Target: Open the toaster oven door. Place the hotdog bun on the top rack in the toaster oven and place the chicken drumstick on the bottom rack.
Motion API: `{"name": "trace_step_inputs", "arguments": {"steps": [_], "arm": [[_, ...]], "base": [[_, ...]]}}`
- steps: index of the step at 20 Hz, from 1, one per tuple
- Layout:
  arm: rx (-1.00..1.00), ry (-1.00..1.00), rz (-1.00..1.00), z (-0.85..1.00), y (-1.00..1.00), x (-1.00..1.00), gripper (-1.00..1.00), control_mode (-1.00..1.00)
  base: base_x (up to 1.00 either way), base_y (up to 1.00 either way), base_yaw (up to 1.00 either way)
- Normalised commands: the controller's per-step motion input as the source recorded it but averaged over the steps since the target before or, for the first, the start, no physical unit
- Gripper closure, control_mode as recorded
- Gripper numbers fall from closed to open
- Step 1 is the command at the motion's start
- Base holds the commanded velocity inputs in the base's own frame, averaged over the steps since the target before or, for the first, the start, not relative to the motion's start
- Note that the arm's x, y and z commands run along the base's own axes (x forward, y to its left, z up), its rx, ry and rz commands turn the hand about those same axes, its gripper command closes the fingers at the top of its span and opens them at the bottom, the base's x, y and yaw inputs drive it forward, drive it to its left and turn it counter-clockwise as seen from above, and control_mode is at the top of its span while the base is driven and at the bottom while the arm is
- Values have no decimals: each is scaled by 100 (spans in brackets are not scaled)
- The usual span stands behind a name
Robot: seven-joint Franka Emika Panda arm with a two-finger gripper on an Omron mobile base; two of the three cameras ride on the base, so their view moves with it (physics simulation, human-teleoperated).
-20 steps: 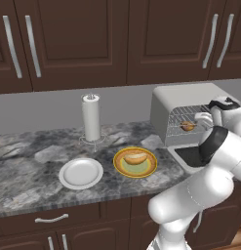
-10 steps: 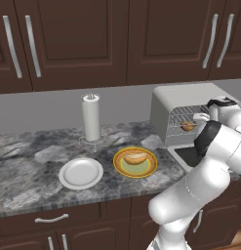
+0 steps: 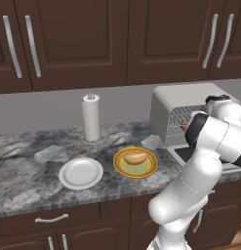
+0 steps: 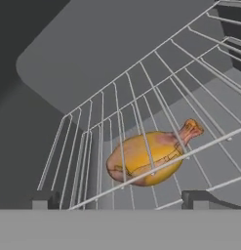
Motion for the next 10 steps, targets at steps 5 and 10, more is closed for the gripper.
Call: {"name": "trace_step_inputs", "arguments": {"steps": [5,10], "arm": [[2,-1,0,-10,-7,16,-100,-100],[0,0,0,-19,-10,10,-100,-100]], "base": [[0,0,0],[0,0,0]]}}
